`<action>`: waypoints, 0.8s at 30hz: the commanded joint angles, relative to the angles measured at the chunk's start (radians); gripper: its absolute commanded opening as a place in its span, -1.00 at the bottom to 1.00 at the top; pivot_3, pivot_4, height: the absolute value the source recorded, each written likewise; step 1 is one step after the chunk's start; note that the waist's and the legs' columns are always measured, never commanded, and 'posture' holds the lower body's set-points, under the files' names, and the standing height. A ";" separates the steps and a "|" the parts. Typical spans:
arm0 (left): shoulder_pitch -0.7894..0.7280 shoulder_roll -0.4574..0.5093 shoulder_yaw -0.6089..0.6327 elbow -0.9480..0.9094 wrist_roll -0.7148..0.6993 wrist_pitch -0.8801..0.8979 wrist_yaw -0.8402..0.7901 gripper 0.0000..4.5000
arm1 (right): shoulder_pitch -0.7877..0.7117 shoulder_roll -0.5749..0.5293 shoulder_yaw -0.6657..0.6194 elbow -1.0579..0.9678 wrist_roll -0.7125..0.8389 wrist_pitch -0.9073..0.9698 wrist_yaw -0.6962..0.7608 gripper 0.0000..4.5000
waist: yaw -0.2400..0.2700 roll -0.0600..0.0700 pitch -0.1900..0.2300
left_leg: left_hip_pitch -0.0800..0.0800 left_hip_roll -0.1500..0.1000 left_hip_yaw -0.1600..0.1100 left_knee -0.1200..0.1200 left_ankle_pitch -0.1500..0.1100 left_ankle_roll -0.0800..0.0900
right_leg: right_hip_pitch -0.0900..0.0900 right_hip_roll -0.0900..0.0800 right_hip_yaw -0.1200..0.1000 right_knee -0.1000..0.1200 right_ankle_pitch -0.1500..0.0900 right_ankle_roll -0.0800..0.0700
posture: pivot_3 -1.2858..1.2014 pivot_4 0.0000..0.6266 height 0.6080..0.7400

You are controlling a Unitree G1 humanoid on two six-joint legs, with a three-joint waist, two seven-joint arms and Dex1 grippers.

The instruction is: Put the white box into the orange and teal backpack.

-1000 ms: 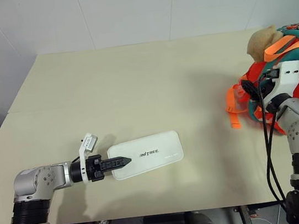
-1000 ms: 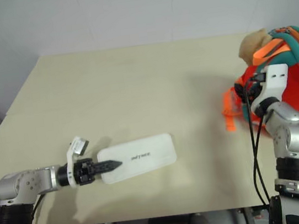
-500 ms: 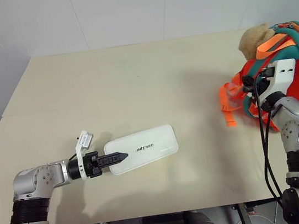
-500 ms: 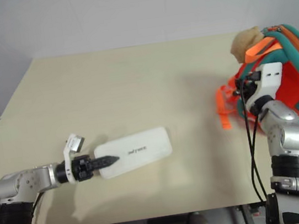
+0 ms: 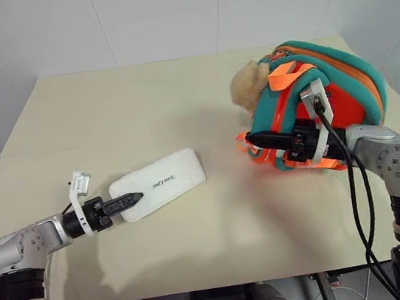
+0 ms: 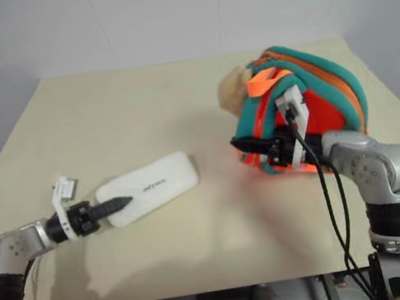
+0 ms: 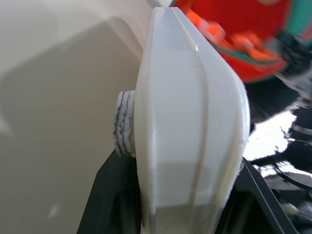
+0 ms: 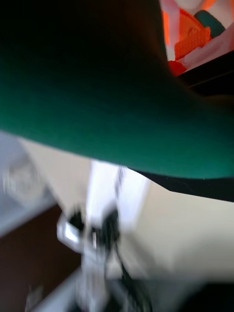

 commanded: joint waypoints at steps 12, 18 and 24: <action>0.145 -0.010 0.102 0.012 0.035 -0.139 0.030 -0.43 | 0.005 -0.295 -0.098 -0.087 0.565 0.342 0.028 -0.74 | 0.010 -0.001 0.000 | 0.001 0.001 0.001 -0.004 0.000 0.000 | 0.000 0.000 -0.001 -0.003 -0.001 -0.002 | 0.03 -0.52 1.00; 0.159 -0.076 0.136 -0.107 -0.026 -0.198 0.018 -0.43 | 0.089 -0.272 -0.052 -0.130 0.496 0.279 0.037 -0.74 | 0.015 -0.001 0.000 | 0.000 0.000 0.002 -0.002 0.000 0.000 | 0.000 -0.001 -0.001 -0.002 -0.001 -0.002 | 0.03 -0.52 1.00; 0.153 -0.066 0.178 -0.185 -0.073 -0.189 0.006 -0.43 | 0.210 -0.378 0.010 -0.101 0.320 0.217 0.245 -0.74 | 0.027 -0.001 0.000 | -0.002 0.000 0.002 -0.001 -0.001 0.000 | -0.001 -0.001 -0.001 -0.004 -0.001 -0.001 | 0.03 -0.52 1.00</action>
